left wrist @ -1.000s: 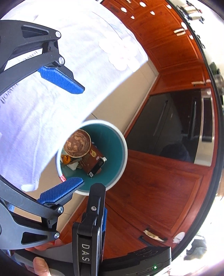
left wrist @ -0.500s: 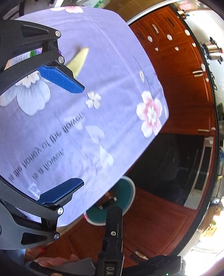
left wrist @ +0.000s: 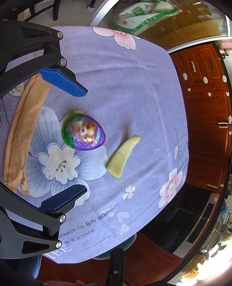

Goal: Collect trash
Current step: 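Grasp the purple egg package with the left gripper while the right gripper grasps the melon rind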

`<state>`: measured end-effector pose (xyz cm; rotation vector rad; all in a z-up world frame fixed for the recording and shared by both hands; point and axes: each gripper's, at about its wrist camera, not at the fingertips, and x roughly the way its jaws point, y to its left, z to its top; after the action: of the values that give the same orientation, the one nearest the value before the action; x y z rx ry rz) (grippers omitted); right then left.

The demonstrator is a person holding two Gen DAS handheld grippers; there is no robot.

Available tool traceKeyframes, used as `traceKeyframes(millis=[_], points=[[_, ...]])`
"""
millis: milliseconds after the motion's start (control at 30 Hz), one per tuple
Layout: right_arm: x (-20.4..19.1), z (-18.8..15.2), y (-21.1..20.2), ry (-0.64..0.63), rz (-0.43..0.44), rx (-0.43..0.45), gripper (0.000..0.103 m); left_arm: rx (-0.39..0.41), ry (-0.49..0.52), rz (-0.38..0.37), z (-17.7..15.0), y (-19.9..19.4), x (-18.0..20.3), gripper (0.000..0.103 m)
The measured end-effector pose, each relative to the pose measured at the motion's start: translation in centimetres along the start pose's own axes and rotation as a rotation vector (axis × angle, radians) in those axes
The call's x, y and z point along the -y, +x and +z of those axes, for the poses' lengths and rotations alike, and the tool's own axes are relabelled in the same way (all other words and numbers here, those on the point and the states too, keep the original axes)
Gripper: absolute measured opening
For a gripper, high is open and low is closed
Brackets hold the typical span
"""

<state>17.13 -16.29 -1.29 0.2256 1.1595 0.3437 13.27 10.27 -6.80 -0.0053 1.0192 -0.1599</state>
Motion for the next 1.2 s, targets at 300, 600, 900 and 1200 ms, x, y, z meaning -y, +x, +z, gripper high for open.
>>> traceKeyframes(millis=[300, 600, 900, 1200], points=[[-3.0, 0.3, 2.7, -0.039, -0.011, -0.056, 0.096, -0.006, 0.030, -0.033, -0.6, 1.3, -1.8, 0.089], [-5.2, 0.9, 5.6, -0.085, -0.026, -0.090, 0.096, -0.039, 0.070, -0.083, -0.7, 3.2, -1.9, 0.060], [-8.8, 2.6, 8.4, -0.193, -0.033, -0.056, 0.096, 0.027, 0.025, -0.066, 0.4, 2.1, -4.1, 0.044], [-13.5, 5.1, 12.3, -0.340, -0.019, -0.033, 0.075, 0.043, -0.086, -0.055, 2.1, 2.0, -7.8, 0.045]])
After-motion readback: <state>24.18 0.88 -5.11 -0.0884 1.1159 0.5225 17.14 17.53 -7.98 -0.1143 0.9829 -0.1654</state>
